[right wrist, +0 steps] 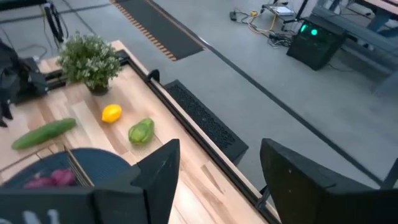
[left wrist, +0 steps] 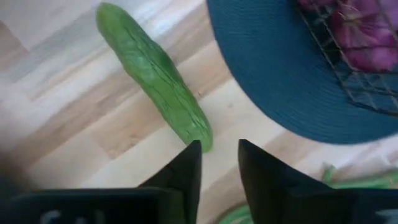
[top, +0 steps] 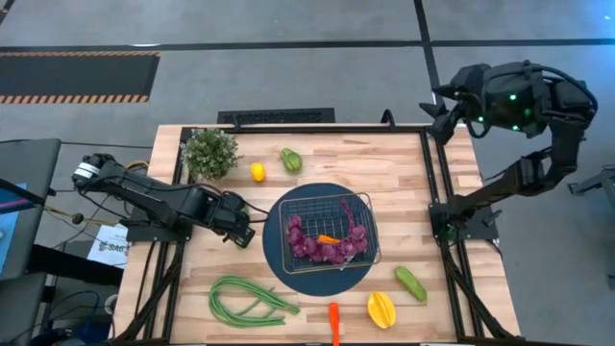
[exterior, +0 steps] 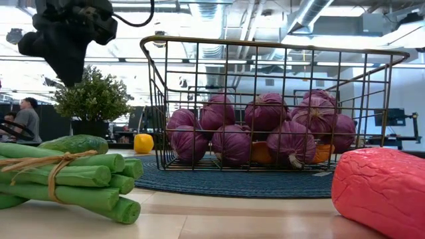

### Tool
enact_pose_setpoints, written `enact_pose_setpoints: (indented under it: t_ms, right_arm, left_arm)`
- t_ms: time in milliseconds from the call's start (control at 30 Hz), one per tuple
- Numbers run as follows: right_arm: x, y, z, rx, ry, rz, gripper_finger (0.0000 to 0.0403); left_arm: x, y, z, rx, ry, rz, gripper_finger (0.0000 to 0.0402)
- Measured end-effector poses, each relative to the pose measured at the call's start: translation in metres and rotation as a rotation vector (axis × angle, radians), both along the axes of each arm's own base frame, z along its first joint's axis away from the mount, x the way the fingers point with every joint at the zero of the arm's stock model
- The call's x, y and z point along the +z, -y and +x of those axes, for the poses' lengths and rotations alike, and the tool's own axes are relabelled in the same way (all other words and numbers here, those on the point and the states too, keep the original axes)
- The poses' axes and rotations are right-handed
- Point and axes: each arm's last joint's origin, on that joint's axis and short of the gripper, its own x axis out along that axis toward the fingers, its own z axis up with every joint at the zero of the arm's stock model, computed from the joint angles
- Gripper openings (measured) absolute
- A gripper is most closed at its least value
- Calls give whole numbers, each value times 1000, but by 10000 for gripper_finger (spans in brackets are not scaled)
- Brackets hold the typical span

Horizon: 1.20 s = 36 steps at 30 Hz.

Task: Build produce basket
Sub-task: Put the top green cucumber into the gold wire basket

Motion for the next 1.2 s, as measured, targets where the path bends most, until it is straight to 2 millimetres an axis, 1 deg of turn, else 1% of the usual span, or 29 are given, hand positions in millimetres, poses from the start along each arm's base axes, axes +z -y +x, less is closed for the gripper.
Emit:
enact_pose_setpoints:
  t_ms: [200, 400, 533, 667, 800, 1000, 1200]
  right_arm:
    - [-3, 0, 13, 43, -57, -26, 217]
    - [-5, 1, 22, 60, -100, -46, 208]
    - [-7, 2, 26, 69, -120, -55, 208]
    - [-8, 2, 29, 76, -135, -62, 208]
    - [-9, 3, 33, 81, -149, -66, 205]
    - [-9, 3, 35, 89, -162, -74, 203]
    - [-10, 3, 37, 89, -167, -73, 203]
  left_arm:
    - [-19, 0, 11, 59, -97, 82, 159]
    - [-45, 1, 19, 133, -261, 141, 189]
    - [-59, 1, 27, 179, -315, 136, 202]
    - [-71, -1, 35, 225, -335, 105, 214]
    - [-79, -6, 40, 244, -349, 106, 226]
    - [-87, -15, 47, 252, -290, 72, 237]
    - [-96, -20, 44, 243, -294, 45, 238]
